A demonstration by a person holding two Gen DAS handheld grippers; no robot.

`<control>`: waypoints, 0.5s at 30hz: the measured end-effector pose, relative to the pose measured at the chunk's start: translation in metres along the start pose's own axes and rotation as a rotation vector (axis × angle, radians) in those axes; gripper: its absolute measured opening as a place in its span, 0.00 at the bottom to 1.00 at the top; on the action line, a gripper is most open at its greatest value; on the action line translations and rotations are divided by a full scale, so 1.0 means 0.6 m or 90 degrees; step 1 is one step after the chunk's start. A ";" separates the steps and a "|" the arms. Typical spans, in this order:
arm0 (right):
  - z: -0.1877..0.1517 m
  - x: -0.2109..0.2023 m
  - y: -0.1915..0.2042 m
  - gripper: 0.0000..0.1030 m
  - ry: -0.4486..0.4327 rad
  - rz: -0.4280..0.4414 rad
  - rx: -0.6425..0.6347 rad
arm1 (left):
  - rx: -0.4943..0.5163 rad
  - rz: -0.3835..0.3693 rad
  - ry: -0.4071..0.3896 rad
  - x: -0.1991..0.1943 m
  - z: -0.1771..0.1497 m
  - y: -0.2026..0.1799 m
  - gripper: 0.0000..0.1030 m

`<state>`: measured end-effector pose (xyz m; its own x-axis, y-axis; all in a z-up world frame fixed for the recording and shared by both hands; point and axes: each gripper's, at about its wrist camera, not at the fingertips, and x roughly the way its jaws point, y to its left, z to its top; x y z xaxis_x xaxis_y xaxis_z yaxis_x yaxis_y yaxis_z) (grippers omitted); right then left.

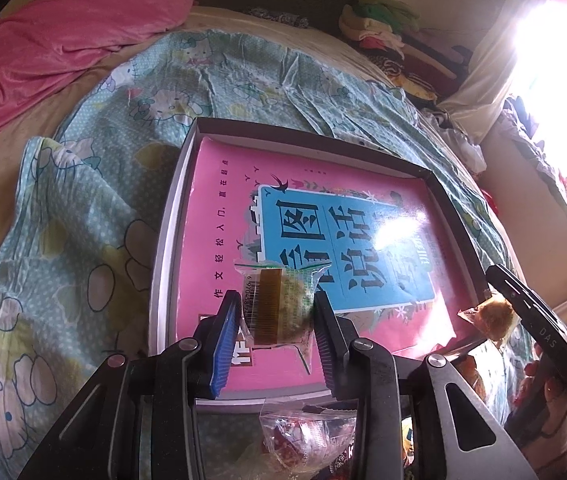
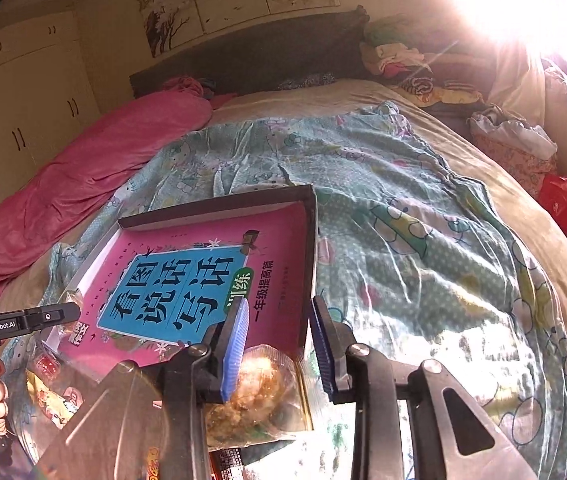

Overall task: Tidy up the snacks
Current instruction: 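Carry the cake packet over the box while right tool drops the pastry bag inside, then lower the cake packet onto the book and open the left tool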

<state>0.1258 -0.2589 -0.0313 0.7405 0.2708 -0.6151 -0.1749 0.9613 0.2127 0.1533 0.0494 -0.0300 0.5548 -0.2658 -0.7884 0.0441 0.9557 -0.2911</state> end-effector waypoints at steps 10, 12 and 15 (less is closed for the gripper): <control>-0.012 -0.035 0.029 0.38 0.003 0.012 -0.048 | 0.003 0.012 0.013 0.004 -0.005 0.000 0.38; -0.016 -0.033 0.038 0.38 0.011 0.019 -0.057 | 0.002 0.015 0.015 0.005 -0.006 0.001 0.39; -0.020 -0.026 0.050 0.38 0.021 0.026 -0.073 | 0.006 0.017 0.018 0.005 -0.007 -0.001 0.41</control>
<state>0.1012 -0.2338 -0.0243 0.7096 0.3095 -0.6330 -0.2792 0.9483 0.1507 0.1512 0.0473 -0.0344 0.5324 -0.2430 -0.8109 0.0372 0.9637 -0.2643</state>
